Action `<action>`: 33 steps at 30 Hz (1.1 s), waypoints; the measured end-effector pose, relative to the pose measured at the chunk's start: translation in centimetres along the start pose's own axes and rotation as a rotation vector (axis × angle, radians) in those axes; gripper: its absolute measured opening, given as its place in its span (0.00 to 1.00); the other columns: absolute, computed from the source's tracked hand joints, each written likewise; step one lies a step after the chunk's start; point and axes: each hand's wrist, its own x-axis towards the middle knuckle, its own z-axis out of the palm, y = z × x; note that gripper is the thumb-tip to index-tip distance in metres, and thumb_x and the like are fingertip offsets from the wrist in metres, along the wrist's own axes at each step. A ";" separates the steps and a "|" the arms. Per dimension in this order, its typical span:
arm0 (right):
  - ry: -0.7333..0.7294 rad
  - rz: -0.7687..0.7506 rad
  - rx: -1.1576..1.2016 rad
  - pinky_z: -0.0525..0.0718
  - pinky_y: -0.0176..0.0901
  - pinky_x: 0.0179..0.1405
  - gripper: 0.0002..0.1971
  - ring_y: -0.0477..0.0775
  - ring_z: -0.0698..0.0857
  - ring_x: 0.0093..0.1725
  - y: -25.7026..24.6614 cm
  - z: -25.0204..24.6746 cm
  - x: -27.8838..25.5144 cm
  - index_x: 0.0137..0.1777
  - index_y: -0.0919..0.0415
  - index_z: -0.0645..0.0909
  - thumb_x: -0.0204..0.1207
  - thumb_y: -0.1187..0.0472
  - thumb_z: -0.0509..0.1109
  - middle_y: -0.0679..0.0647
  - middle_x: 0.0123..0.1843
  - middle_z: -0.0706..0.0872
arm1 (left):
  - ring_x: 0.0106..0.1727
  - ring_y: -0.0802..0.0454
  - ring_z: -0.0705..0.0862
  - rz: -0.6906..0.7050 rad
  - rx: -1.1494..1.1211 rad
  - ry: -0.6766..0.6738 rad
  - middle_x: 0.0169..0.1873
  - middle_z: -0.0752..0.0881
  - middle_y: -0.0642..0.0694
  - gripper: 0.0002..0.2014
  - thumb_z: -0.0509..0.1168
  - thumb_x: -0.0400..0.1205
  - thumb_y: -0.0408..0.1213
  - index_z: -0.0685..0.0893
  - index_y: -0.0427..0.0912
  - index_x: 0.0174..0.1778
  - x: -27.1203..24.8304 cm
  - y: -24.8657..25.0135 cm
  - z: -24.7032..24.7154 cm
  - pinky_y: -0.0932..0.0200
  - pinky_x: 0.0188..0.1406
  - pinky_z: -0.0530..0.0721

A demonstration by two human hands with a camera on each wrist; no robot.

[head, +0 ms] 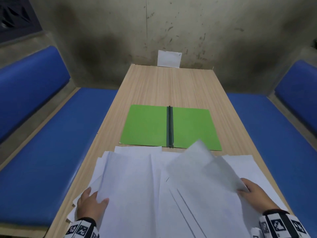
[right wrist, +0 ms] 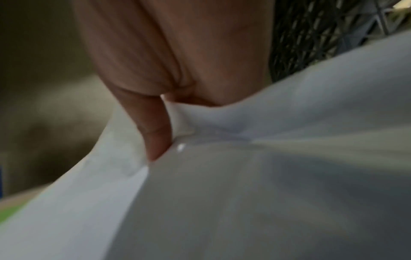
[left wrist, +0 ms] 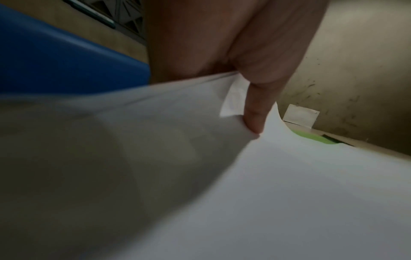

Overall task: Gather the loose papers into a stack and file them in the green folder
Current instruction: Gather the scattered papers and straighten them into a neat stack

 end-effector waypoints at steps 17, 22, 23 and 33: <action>-0.125 0.039 -0.618 0.70 0.43 0.49 0.08 0.58 0.82 0.56 -2.1 4.5 4.2 0.35 0.47 0.67 0.66 0.56 0.66 0.47 0.40 0.78 | 0.79 0.48 0.60 0.198 0.168 -0.143 0.79 0.62 0.46 0.30 0.72 0.70 0.47 0.77 0.43 0.68 1.9 2.6 -1.4 0.52 0.77 0.63; -0.114 -0.013 -0.581 0.74 0.43 0.56 0.22 0.56 0.81 0.55 -2.5 3.7 2.9 0.62 0.43 0.73 0.69 0.61 0.64 0.51 0.54 0.85 | 0.75 0.48 0.66 0.173 0.283 -0.190 0.77 0.64 0.47 0.28 0.70 0.68 0.53 0.80 0.48 0.65 3.0 3.7 -3.0 0.52 0.73 0.67; -0.104 -0.014 -0.595 0.75 0.42 0.56 0.20 0.55 0.81 0.59 -2.6 3.2 2.6 0.62 0.45 0.76 0.70 0.61 0.63 0.51 0.58 0.85 | 0.70 0.49 0.71 0.182 0.306 -0.184 0.71 0.69 0.48 0.27 0.70 0.68 0.53 0.80 0.47 0.63 3.2 3.9 -3.2 0.53 0.68 0.71; 0.215 0.002 -0.030 0.76 0.49 0.43 0.03 0.62 0.83 0.48 -2.2 -3.9 -0.3 0.41 0.60 0.80 0.74 0.68 0.68 0.62 0.44 0.84 | 0.44 0.46 0.84 0.307 -0.069 -0.146 0.44 0.87 0.43 0.08 0.67 0.77 0.35 0.82 0.45 0.51 2.2 3.6 -6.5 0.61 0.36 0.77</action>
